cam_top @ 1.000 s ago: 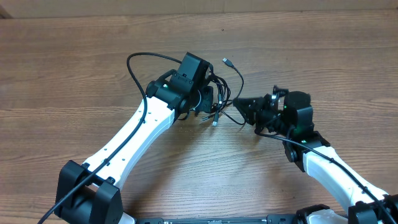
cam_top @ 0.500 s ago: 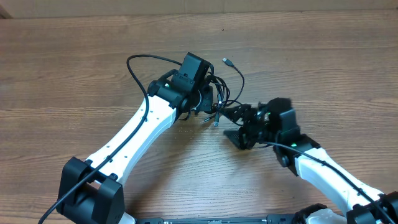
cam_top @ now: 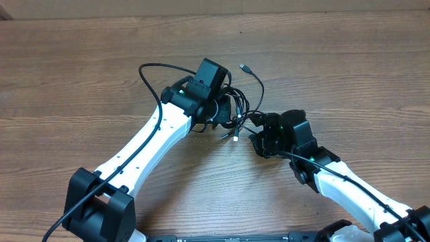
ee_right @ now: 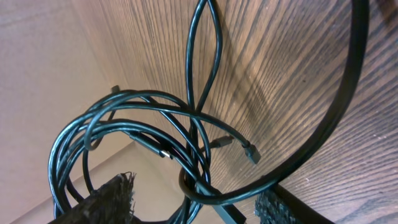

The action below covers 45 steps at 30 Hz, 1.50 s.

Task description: Untangle cables

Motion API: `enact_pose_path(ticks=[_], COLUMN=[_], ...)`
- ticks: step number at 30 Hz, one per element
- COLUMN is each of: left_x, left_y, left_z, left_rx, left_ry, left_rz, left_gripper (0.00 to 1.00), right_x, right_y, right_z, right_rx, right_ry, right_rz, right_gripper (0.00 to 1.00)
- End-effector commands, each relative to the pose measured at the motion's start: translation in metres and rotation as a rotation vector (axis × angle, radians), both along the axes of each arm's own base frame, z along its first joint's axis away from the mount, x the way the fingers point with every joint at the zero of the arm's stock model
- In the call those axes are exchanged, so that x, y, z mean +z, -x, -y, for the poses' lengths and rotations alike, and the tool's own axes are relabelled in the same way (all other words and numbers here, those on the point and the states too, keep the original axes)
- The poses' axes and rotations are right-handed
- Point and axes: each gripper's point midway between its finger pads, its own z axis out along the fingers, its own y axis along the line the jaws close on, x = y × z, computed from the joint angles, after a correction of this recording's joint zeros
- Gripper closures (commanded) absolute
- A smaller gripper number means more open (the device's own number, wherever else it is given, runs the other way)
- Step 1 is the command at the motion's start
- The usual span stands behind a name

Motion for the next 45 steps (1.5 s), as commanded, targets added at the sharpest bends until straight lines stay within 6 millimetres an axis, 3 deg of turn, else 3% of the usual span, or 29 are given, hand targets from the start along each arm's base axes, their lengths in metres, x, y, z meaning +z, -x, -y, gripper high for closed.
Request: enact_pose_path(ticks=[1, 6, 11, 14, 18, 24, 30, 33, 36, 39, 42, 45], left_x=[0.001, 0.002, 0.002, 0.002, -0.001, -0.005, -0.001, 0.003, 0.007, 0.008, 0.009, 0.012], left_y=[0.001, 0.006, 0.008, 0.007, 0.002, -0.004, -0.017, -0.024, -0.03, -0.025, -0.015, -0.005], left_z=[0.007, 0.014, 0.016, 0.015, 0.005, -0.009, -0.015, -0.011, -0.008, 0.003, 0.018, 0.032], left_rx=[-0.001, -0.022, -0.036, -0.085, -0.168, -0.147, -0.114, -0.11, -0.106, -0.136, -0.212, -0.306], left_ry=[0.023, 0.059, 0.072, 0.05, -0.045, -0.129, -0.171, -0.153, -0.138, -0.079, -0.007, 0.061], left_rz=[-0.01, -0.033, -0.04, -0.016, 0.042, 0.07, 0.129, 0.16, 0.186, 0.168, 0.137, 0.123], left_gripper=[0.96, 0.96, 0.96, 0.96, 0.95, 0.96, 0.96, 0.96, 0.96, 0.96, 0.96, 0.96], right_x=[-0.002, -0.02, -0.029, -0.017, 0.025, 0.075, 0.107, 0.113, 0.106, 0.091, 0.077, 0.067], right_y=[-0.002, 0.0, -0.002, -0.009, -0.022, -0.031, -0.007, 0.007, 0.012, 0.013, 0.011, 0.009], right_z=[0.001, 0.001, -0.002, -0.006, -0.017, 0.016, 0.027, 0.026, 0.028, 0.031, 0.037, 0.041], right_rx=[-0.026, -0.066, -0.054, 0.039, 0.235, 0.292, 0.532, 0.636, 0.674, 0.655, 0.611, 0.544], right_ry=[-0.006, -0.031, -0.025, 0.023, 0.057, 0.053, -0.005, -0.036, -0.015, -0.002, 0.024, 0.006], right_rz=[-0.017, -0.105, -0.111, 0.011, 0.292, 0.494, 0.692, 0.758, 0.769, 0.693, 0.613, 0.513], right_gripper=[0.37, 0.43, 0.96, 0.96, 0.96, 0.96, 0.96, 0.96, 0.94, 0.54, 0.4, 0.38])
